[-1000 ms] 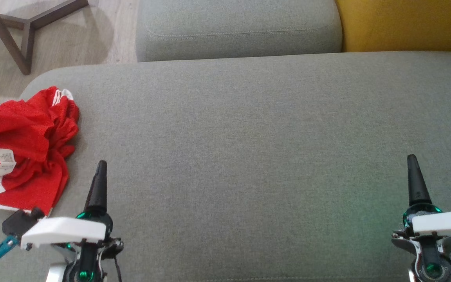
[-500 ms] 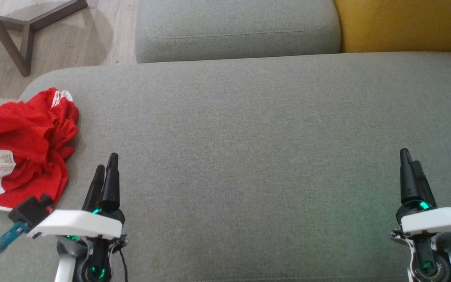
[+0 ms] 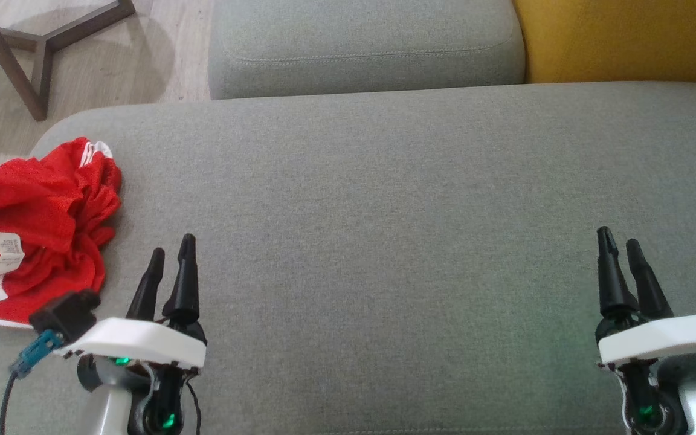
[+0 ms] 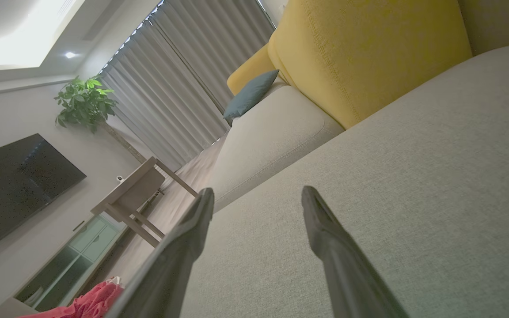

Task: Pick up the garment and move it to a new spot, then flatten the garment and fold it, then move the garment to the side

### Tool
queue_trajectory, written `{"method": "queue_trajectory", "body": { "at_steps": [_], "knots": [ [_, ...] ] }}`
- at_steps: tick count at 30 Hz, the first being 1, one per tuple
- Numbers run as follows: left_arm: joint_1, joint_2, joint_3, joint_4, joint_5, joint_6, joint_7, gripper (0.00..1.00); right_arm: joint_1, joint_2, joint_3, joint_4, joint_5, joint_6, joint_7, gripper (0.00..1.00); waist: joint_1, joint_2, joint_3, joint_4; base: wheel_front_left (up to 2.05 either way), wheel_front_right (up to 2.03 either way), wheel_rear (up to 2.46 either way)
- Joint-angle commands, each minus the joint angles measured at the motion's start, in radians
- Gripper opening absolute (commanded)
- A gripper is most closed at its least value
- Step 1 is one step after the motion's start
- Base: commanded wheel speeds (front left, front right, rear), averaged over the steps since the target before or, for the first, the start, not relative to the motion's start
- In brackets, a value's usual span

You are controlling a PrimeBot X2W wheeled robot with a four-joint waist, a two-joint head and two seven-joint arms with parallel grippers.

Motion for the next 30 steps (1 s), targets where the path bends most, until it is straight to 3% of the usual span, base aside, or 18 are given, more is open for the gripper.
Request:
{"method": "queue_trajectory", "body": {
  "at_steps": [1,30],
  "knots": [
    [-0.057,0.016,0.011,-0.030,0.029,0.006,-0.013,1.00,-0.016,-0.024,0.016,-0.043,-0.032,0.005,-0.011,1.00,0.0000,0.0000,0.000,0.000,0.00,0.00,0.00],
    [-0.050,0.022,-0.035,0.021,0.374,0.070,-0.098,1.00,0.007,-0.021,0.056,-0.058,-0.360,0.007,-0.045,1.00,0.0000,0.0000,-0.006,0.000,0.00,0.00,0.00]
  ]
}}
